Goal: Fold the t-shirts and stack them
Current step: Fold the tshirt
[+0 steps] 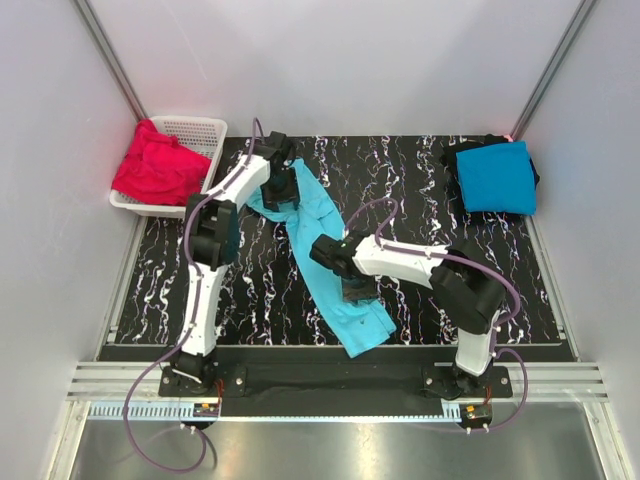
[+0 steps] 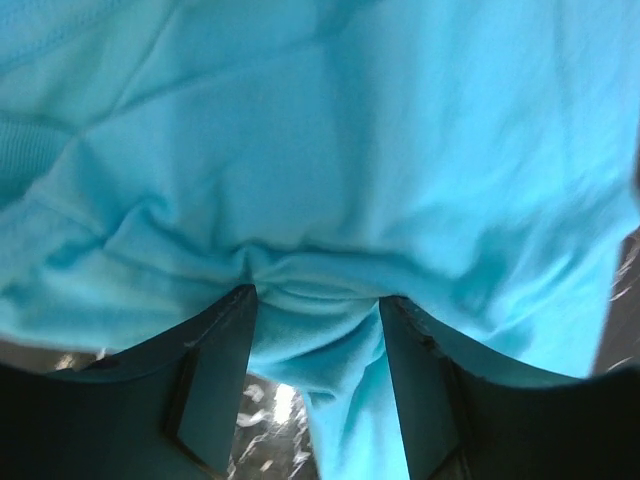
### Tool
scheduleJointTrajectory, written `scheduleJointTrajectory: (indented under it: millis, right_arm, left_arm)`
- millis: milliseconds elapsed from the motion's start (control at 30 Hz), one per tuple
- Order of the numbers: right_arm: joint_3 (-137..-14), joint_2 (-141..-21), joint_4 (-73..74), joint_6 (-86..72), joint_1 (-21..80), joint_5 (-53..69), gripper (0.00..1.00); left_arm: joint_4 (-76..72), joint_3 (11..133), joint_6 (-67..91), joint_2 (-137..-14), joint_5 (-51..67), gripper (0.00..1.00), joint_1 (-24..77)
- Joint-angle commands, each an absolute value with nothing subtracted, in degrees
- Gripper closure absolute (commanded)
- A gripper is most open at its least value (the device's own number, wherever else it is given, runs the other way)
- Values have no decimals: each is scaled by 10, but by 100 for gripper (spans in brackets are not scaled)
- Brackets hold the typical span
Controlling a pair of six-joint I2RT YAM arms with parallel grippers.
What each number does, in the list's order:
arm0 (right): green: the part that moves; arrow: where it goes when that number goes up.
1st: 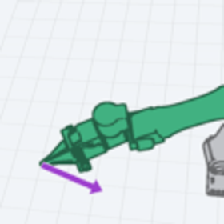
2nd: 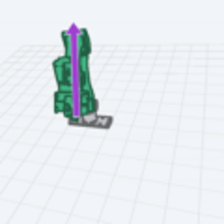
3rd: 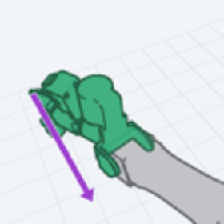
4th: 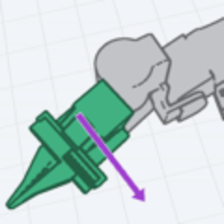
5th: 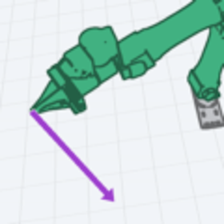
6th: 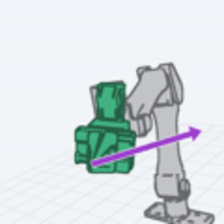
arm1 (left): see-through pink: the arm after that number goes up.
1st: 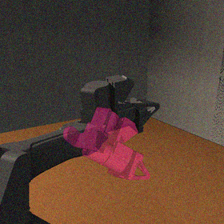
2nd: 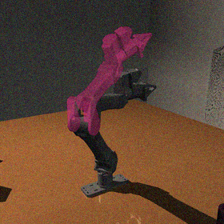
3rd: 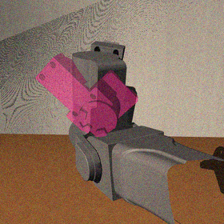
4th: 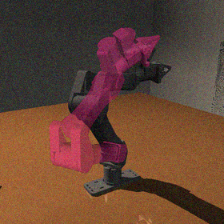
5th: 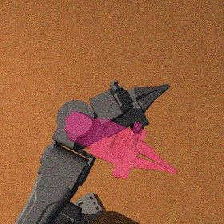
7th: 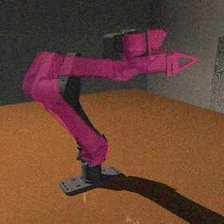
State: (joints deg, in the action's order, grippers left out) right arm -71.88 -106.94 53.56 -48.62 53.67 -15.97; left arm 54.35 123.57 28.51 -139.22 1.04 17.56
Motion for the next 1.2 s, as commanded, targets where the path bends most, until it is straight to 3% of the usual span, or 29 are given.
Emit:
scheduleJointTrajectory:
  millis: [0,400,533,733,833,1000,1067,1167]
  right_arm:
    - [-778,-1051,611,-524,537,-250,58]
    - [-934,-1074,657,-467,528,-340,56]
    - [-943,-1086,615,-413,459,-288,55]
    - [-940,-1106,435,-278,288,-63,54]
    - [-1056,-1210,437,-198,253,-8,53]
    - [-1424,-1449,619,-123,252,56,54]
    - [-1514,-1485,632,-129,252,105,52]
    - [-1542,-1517,593,-145,249,185,51]
  left_arm:
    - [527,1165,251,-1284,-29,42,171]
    - [509,1033,279,-1054,-24,41,181]
    - [493,950,344,-1007,-23,42,196]
    - [390,763,460,-890,35,45,204]
    - [325,666,497,-829,54,46,235]
    - [289,633,488,-835,101,47,286]
    - [282,631,483,-843,106,47,299]
    - [280,637,482,-868,121,47,315]
